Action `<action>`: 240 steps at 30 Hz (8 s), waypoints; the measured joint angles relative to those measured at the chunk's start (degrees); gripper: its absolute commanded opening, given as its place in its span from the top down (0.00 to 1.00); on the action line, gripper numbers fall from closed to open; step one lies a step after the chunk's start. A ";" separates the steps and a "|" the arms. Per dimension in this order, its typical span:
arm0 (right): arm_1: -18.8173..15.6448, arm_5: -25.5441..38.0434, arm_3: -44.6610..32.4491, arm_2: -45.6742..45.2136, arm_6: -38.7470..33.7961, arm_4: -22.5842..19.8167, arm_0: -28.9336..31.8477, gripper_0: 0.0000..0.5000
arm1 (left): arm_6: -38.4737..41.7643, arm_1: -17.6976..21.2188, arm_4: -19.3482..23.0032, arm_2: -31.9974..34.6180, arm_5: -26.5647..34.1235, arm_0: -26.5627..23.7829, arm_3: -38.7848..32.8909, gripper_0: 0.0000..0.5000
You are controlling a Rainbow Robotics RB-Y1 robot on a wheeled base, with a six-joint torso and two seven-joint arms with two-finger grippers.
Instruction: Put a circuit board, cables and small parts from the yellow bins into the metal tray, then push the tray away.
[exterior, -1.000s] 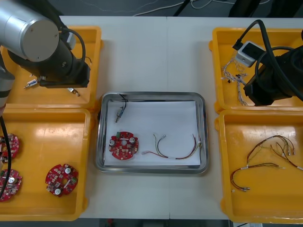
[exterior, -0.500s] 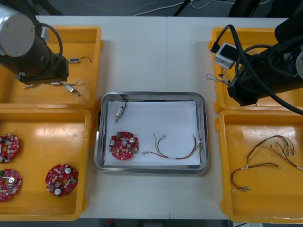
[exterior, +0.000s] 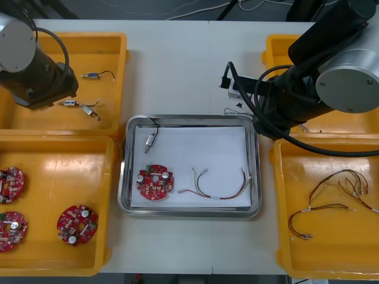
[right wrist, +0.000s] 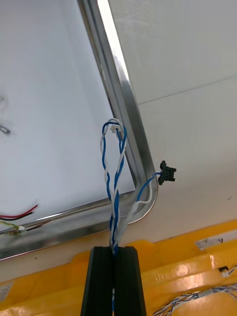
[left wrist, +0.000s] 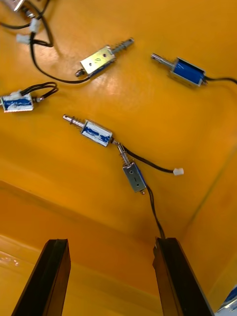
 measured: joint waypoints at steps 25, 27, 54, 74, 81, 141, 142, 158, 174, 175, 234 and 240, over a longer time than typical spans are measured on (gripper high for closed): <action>9.88 -4.28 12.67 15.16 10.41 4.05 -5.29 1.00 | 12.45 0.03 1.13 0.48 -3.42 0.00 1.84 0.00; 10.55 -5.39 13.42 16.11 10.41 5.34 -5.30 1.00 | 12.33 0.24 1.56 0.49 -3.42 0.00 1.95 0.00; 12.01 -10.78 17.73 21.61 10.41 7.94 -5.41 0.00 | -45.58 11.82 6.61 0.49 -11.80 0.00 13.13 0.00; 11.53 -10.49 17.26 16.64 10.41 3.34 -5.41 0.00 | -75.47 11.78 6.94 0.49 -22.34 0.00 22.85 0.00; 10.93 -10.14 17.01 15.78 10.41 3.23 -5.42 0.00 | -75.47 11.26 6.88 0.49 -23.54 0.01 23.33 0.00; -0.93 20.79 -12.60 -26.75 -41.07 -0.40 13.37 0.00 | -82.68 4.56 4.79 0.40 -35.78 3.30 28.88 0.00; -0.99 20.80 -12.72 -27.49 -41.14 -0.40 14.03 0.00 | -82.68 4.49 4.64 0.40 -35.78 3.30 28.89 0.00; -4.25 20.80 -12.88 -30.46 -44.56 1.12 18.86 0.00 | -82.69 4.30 3.05 0.40 -38.49 3.29 31.64 0.07; -4.53 20.81 -12.85 -40.09 -44.51 -0.21 27.21 0.00 | -82.69 4.28 2.69 0.40 -38.92 3.29 32.24 1.00; -4.61 20.81 -12.82 -40.50 -44.50 -0.21 27.75 0.00 | -82.69 4.28 2.69 0.40 -38.92 3.29 32.24 1.00; -5.08 14.05 -3.63 -42.24 -38.19 -1.57 34.84 0.00 | -56.65 4.30 9.95 0.20 2.02 3.29 -5.14 1.00; -5.08 14.19 -3.63 -42.24 -38.19 -1.58 34.85 0.00 | -35.42 4.16 9.95 -3.62 2.37 3.29 -9.10 1.00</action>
